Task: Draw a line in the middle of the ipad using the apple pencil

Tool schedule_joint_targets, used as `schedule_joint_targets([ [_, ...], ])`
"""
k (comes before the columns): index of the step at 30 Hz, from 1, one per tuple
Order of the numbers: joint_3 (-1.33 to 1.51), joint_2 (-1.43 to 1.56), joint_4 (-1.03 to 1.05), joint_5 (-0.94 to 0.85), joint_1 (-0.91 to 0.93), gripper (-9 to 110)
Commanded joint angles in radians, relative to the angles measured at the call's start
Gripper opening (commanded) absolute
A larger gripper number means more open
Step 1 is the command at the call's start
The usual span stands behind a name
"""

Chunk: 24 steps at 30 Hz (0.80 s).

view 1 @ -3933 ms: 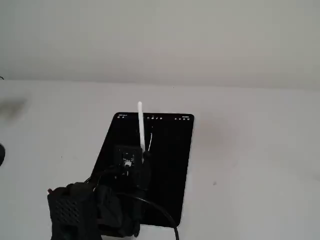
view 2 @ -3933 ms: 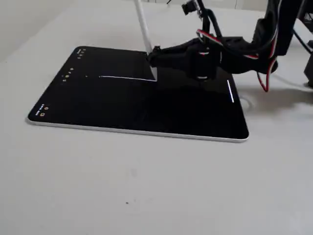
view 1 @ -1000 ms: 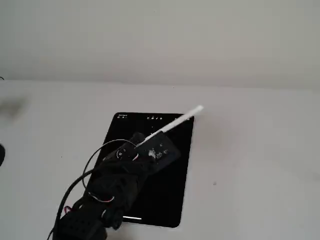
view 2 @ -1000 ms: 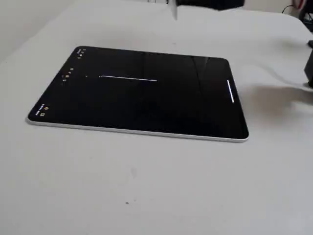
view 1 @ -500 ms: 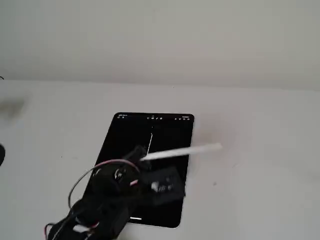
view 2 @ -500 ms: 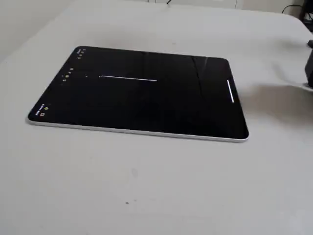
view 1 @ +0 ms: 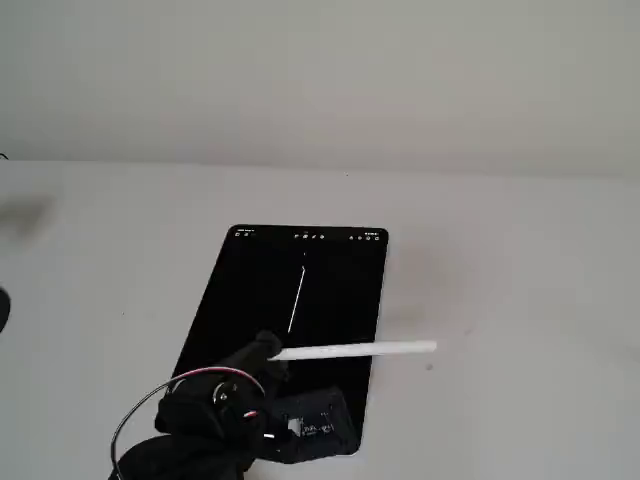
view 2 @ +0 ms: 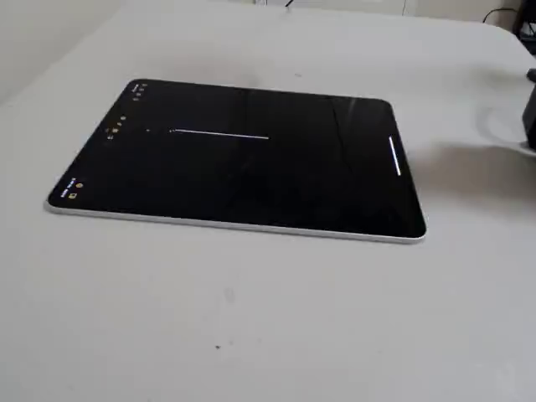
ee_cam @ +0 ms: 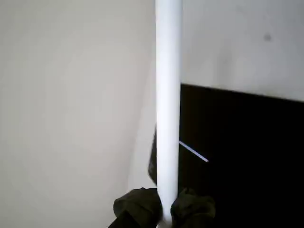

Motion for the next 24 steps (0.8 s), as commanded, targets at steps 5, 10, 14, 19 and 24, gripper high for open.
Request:
schedule_joint_targets([
  [5,0.046,0.015,0.041,0.167,-0.029,0],
  [10,0.112,0.017,0.049,0.121,-0.072,0],
  [14,0.186,0.017,0.037,0.087,-0.078,0],
  [19,0.255,0.017,0.034,0.069,-0.086,0],
  [24,0.302,0.017,0.012,0.060,-0.091,0],
])
